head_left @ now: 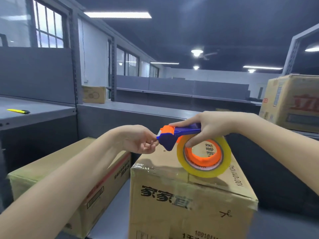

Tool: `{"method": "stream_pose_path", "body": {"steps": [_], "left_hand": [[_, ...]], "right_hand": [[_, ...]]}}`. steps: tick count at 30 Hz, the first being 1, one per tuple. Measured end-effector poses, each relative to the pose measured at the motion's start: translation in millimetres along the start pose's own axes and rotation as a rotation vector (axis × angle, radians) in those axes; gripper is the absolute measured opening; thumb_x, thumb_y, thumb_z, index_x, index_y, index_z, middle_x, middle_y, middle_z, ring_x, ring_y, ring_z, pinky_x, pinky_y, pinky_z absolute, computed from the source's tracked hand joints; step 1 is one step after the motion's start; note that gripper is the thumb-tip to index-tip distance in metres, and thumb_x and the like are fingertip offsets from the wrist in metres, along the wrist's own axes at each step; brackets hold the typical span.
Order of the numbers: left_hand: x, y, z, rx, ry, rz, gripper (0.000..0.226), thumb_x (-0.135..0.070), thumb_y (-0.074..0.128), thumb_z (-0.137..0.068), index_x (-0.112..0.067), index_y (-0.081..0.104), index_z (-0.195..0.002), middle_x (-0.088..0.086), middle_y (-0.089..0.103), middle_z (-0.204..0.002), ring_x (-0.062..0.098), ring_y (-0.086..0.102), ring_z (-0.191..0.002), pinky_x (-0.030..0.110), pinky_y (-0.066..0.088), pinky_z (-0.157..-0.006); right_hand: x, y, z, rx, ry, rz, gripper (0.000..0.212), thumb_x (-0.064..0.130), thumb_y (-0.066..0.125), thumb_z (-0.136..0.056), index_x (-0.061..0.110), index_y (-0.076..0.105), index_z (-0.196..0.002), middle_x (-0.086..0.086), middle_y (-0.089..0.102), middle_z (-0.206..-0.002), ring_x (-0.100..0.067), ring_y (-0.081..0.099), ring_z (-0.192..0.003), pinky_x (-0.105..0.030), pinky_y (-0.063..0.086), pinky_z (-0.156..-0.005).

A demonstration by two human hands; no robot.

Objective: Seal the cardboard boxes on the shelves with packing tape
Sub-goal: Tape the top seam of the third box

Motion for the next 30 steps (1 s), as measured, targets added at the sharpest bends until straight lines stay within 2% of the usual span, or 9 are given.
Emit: {"method": "stream_pose_path", "body": {"steps": [3, 5, 6, 11, 15, 18, 20, 26, 30], "left_hand": [[9, 2, 11, 0.078, -0.057, 0.037, 0.023, 0.007, 0.039, -0.09, -0.002, 0.054, -0.076, 0.004, 0.05, -0.055, 0.01, 0.05, -0.045, 0.01, 0.039, -0.04], [17, 2, 17, 0.124, -0.087, 0.025, 0.016, 0.002, 0.046, -0.088, -0.004, 0.055, -0.077, 0.002, 0.052, -0.057, 0.008, 0.05, -0.047, 0.005, 0.031, -0.051], [20, -3, 20, 0.131, -0.091, 0.015, 0.011, -0.001, 0.05, -0.086, -0.005, 0.056, -0.078, 0.001, 0.052, -0.058, 0.007, 0.05, -0.048, 0.005, 0.029, -0.049], [37, -67, 46, 0.014, -0.059, 0.024, 0.011, -0.012, 0.058, -0.083, -0.007, 0.055, -0.074, 0.001, 0.048, -0.061, 0.007, 0.047, -0.047, 0.007, 0.026, -0.047], [55, -70, 51, 0.007, -0.032, -0.041, 0.021, -0.01, 0.055, -0.089, -0.009, 0.05, -0.069, 0.001, 0.044, -0.06, 0.007, 0.043, -0.044, 0.01, 0.021, -0.047], [60, -61, 46, -0.078, 0.039, -0.014, 0.018, -0.011, 0.061, -0.087, -0.008, 0.051, -0.073, 0.002, 0.046, -0.057, 0.008, 0.042, -0.041, 0.011, 0.032, -0.04], [63, -62, 46, -0.112, 0.075, -0.034, 0.018, -0.015, 0.067, -0.085, -0.008, 0.053, -0.076, 0.002, 0.048, -0.058, 0.007, 0.043, -0.042, 0.014, 0.038, -0.037], [61, -66, 47, -0.115, 0.089, -0.063, 0.023, -0.015, 0.065, -0.087, -0.005, 0.056, -0.067, 0.001, 0.049, -0.05, 0.005, 0.042, -0.037, 0.013, 0.035, -0.034], [62, -67, 44, -0.129, 0.075, -0.059, 0.023, -0.011, 0.064, -0.087, -0.004, 0.058, -0.066, 0.003, 0.048, -0.052, 0.006, 0.043, -0.038, 0.014, 0.037, -0.036]], "right_hand": [[17, 2, 14, 0.026, 0.017, -0.041, 0.065, 0.069, 0.058, -0.064, 0.068, 0.033, -0.123, 0.035, 0.053, -0.094, 0.007, 0.058, -0.082, -0.008, 0.046, -0.06], [24, 6, 19, 0.039, 0.032, -0.031, 0.068, 0.073, 0.053, -0.056, 0.071, 0.031, -0.12, 0.033, 0.054, -0.097, 0.002, 0.059, -0.087, -0.012, 0.048, -0.067], [26, 9, 21, 0.046, 0.041, -0.021, 0.067, 0.074, 0.053, -0.056, 0.072, 0.031, -0.119, 0.031, 0.054, -0.099, -0.001, 0.059, -0.09, -0.015, 0.049, -0.071], [11, 14, 47, 0.076, 0.2, 0.0, 0.057, 0.061, 0.062, -0.073, 0.06, 0.04, -0.126, 0.03, 0.055, -0.093, 0.002, 0.059, -0.082, -0.011, 0.045, -0.063], [7, 18, 65, 0.153, 0.296, 0.063, 0.056, 0.063, 0.063, -0.072, 0.062, 0.042, -0.124, 0.03, 0.057, -0.09, 0.002, 0.06, -0.079, -0.012, 0.044, -0.063], [15, 22, 62, 0.192, 0.324, 0.154, 0.048, 0.066, 0.063, -0.07, 0.07, 0.039, -0.112, 0.031, 0.053, -0.096, -0.001, 0.057, -0.086, -0.011, 0.043, -0.065], [17, 26, 57, 0.214, 0.327, 0.209, 0.051, 0.064, 0.063, -0.072, 0.065, 0.041, -0.118, 0.029, 0.052, -0.097, -0.001, 0.055, -0.086, -0.01, 0.04, -0.063], [17, 32, 44, 0.258, 0.326, 0.252, 0.054, 0.057, 0.063, -0.077, 0.059, 0.041, -0.127, 0.022, 0.056, -0.101, -0.003, 0.056, -0.085, -0.011, 0.04, -0.063], [16, 35, 38, 0.287, 0.33, 0.255, 0.054, 0.053, 0.064, -0.08, 0.055, 0.041, -0.128, 0.027, 0.051, -0.095, -0.003, 0.055, -0.084, -0.013, 0.042, -0.063]]}}
Point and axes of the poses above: each hand's wrist, its own z-axis away from the middle knuckle, its own y-axis out of the palm, x = y × z, the point moved 7 cm from there along -z, towards the middle knuckle
